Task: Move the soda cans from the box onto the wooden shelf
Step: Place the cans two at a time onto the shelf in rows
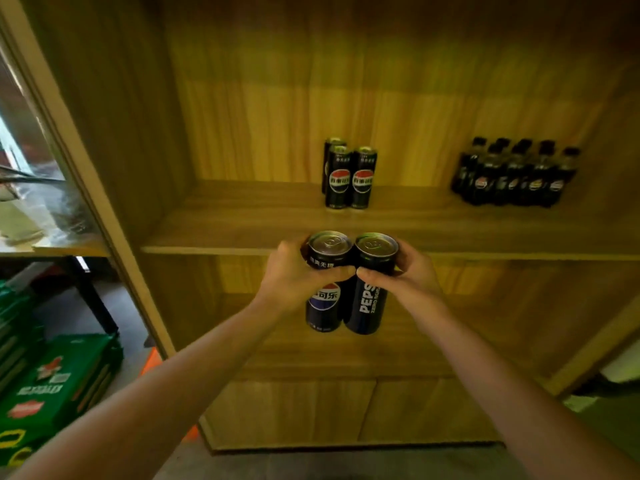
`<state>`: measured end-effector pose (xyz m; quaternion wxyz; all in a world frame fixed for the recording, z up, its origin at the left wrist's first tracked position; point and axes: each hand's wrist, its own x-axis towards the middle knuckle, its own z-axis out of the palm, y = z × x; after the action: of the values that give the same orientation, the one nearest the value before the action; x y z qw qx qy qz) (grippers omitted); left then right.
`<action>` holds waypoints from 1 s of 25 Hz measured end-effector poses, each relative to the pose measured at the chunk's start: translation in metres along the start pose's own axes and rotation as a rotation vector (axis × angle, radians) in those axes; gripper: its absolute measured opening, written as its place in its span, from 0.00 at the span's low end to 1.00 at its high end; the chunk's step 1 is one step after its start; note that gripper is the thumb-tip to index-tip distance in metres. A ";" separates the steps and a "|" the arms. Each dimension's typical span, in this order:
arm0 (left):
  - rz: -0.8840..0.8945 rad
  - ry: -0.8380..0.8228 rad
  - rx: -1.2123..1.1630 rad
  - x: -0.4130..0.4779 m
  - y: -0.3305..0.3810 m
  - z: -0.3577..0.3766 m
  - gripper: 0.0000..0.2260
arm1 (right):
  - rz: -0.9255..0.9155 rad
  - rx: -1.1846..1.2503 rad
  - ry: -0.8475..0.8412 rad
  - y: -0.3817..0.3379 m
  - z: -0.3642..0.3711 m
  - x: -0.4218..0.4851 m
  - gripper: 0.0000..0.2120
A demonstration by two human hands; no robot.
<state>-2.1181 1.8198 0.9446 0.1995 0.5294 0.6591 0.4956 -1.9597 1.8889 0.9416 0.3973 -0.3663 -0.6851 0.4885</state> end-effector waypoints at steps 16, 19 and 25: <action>-0.141 0.168 -0.048 0.182 0.027 0.042 0.27 | -0.132 0.040 0.088 -0.003 -0.034 0.174 0.27; -0.175 0.188 -0.046 0.200 0.021 0.050 0.27 | -0.135 0.071 0.080 0.011 -0.032 0.196 0.26; -0.218 0.224 -0.028 0.232 -0.003 0.056 0.29 | -0.140 0.086 0.092 0.031 -0.020 0.229 0.25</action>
<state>-2.1588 2.0522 0.9781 0.1849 0.3931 0.7238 0.5360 -2.0331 2.1083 0.9591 0.4769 -0.3223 -0.6684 0.4711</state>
